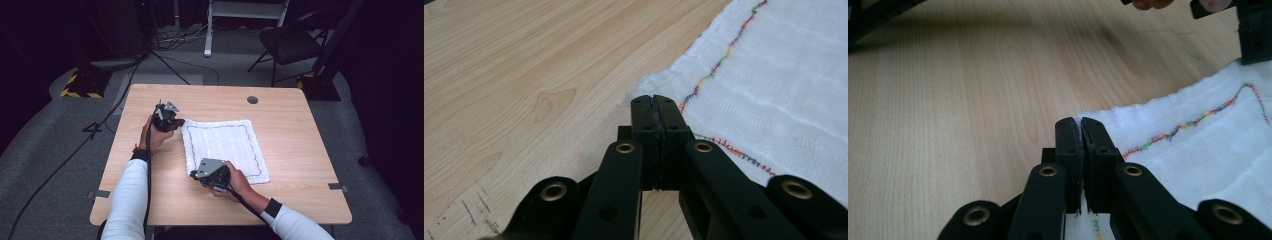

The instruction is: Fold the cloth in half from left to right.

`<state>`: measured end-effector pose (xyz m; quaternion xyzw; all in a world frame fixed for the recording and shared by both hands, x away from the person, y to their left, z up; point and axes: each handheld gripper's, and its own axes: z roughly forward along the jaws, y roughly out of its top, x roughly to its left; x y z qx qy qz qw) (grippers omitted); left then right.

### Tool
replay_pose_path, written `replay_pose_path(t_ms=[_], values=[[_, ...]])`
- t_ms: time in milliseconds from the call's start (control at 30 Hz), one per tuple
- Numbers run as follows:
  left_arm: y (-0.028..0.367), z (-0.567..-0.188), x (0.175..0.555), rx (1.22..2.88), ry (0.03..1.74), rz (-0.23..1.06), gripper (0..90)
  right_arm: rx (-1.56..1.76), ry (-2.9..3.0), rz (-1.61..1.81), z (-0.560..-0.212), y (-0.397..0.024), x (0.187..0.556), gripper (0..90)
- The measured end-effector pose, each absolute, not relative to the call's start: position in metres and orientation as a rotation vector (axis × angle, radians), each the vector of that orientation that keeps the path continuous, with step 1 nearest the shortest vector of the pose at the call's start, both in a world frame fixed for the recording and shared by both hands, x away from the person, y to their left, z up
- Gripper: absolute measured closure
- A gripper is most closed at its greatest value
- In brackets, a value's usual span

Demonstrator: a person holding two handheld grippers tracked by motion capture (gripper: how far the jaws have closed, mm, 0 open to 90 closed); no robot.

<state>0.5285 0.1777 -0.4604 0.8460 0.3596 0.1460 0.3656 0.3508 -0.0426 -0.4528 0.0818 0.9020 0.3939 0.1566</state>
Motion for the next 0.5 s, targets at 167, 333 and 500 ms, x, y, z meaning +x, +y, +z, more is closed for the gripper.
replay_pose_path(t_ms=[167, 333, 500], values=[[0.169, -0.452, 0.527, 2.147, 0.895, 0.39, 88.9, 0.263, 2.555, 1.149, -0.443, -0.053, 0.352, 86.9], [0.149, -0.445, 0.532, 2.154, 0.858, 0.399, 89.1, 0.338, 2.526, 1.171, -0.433, -0.083, 0.358, 86.9], [0.113, -0.437, 0.543, 2.162, 0.813, 0.405, 89.1, 0.416, 2.505, 1.165, -0.433, -0.116, 0.361, 86.9]])
